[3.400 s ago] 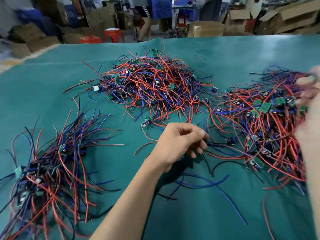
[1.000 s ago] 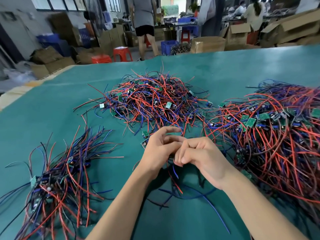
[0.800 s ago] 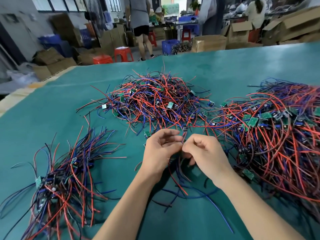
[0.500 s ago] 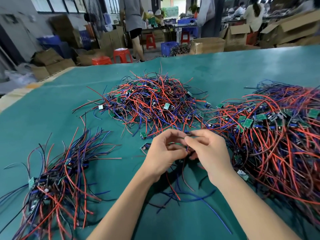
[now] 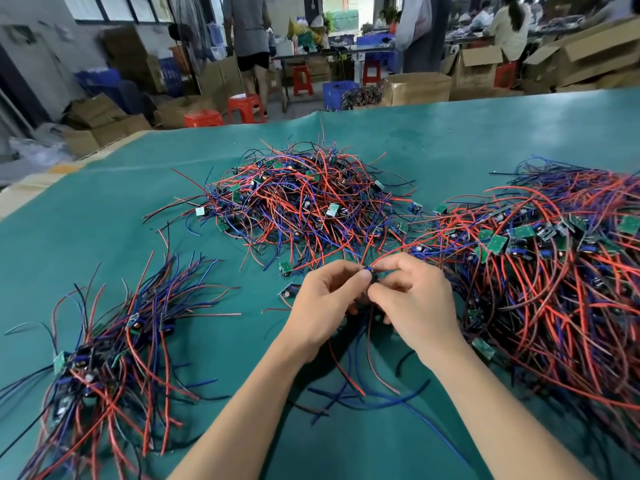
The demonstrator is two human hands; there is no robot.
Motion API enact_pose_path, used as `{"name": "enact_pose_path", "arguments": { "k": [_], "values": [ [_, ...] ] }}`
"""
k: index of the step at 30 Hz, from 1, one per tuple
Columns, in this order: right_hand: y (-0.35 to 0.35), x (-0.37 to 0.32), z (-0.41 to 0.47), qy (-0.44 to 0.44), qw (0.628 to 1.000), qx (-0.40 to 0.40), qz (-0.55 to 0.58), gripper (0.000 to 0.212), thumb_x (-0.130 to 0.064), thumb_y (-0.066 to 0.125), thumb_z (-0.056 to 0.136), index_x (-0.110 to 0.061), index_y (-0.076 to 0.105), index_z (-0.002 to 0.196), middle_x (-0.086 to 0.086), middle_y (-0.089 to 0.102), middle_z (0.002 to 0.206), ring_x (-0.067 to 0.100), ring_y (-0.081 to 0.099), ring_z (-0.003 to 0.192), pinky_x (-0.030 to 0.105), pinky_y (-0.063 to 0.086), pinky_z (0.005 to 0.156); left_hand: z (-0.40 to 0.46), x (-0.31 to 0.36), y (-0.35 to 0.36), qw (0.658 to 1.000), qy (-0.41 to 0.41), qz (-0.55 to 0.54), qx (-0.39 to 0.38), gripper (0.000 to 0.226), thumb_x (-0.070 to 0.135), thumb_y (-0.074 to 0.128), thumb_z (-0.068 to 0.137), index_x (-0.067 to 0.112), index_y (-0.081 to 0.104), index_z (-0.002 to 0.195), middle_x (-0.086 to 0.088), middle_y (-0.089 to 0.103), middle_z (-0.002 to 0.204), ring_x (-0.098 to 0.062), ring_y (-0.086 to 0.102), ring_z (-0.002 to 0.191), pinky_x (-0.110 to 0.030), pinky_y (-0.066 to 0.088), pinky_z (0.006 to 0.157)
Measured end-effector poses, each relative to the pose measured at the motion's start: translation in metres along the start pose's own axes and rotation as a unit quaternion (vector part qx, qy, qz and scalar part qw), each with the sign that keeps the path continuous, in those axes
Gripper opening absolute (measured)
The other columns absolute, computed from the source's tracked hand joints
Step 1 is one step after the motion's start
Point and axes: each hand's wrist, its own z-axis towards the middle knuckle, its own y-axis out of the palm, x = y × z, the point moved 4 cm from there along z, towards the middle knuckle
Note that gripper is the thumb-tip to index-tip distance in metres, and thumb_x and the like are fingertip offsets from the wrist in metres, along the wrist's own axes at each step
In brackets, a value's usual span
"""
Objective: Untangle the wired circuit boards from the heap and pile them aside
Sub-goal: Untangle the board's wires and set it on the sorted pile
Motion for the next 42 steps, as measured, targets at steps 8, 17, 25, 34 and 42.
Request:
{"name": "enact_pose_path", "arguments": {
  "k": [8,17,25,34,42],
  "values": [
    [0.004,0.006,0.005,-0.030,0.998,-0.025,0.042,0.013,-0.024,0.079,0.080,-0.037,0.080,0.084,-0.018,0.074,0.075,-0.002,0.065,0.067,0.012,0.046,0.065,0.002,0.000,-0.002,0.995,-0.051,-0.085,0.014,0.033,0.007,0.050,0.098,0.020,0.064,0.071,-0.005,0.062,0.074,-0.016,0.060,0.069,-0.024,0.048,0.066],
    [0.001,0.008,0.012,-0.005,0.992,-0.007,0.124,0.010,-0.021,0.079,0.089,-0.024,0.084,0.081,-0.013,0.069,0.063,-0.001,0.051,0.052,0.008,0.037,0.049,-0.003,0.007,0.006,0.999,-0.017,0.013,-0.041,0.047,0.032,0.055,0.091,-0.015,0.056,0.090,-0.022,0.057,0.083,-0.023,0.048,0.075,-0.038,0.040,0.070],
    [0.001,0.012,0.015,0.012,0.989,-0.023,0.143,0.011,-0.023,0.079,0.089,-0.027,0.083,0.080,0.019,0.072,0.081,0.016,0.053,0.062,0.023,0.038,0.045,-0.002,0.001,0.002,0.998,-0.038,-0.007,-0.053,0.022,0.013,0.056,0.099,-0.007,0.062,0.105,-0.016,0.071,0.088,-0.016,0.064,0.065,-0.020,0.051,0.060],
    [-0.004,0.000,0.004,-0.171,0.962,0.177,-0.116,0.026,-0.017,0.072,0.093,-0.006,0.066,0.071,0.001,0.060,0.069,0.013,0.044,0.064,0.024,0.028,0.065,-0.004,0.003,0.002,0.994,-0.049,-0.006,-0.093,0.020,0.014,0.060,0.097,-0.006,0.061,0.098,-0.010,0.070,0.075,-0.017,0.059,0.055,-0.019,0.046,0.053],
    [-0.052,0.017,0.021,-0.041,0.938,0.343,0.014,0.037,-0.042,0.055,0.099,-0.010,0.064,0.083,0.014,0.066,0.067,0.037,0.066,0.056,0.054,0.054,0.065,-0.006,0.007,0.008,0.992,-0.040,-0.007,-0.119,0.015,0.011,0.053,0.101,-0.002,0.060,0.101,-0.001,0.065,0.073,-0.013,0.054,0.055,-0.019,0.044,0.053]
  ]
}}
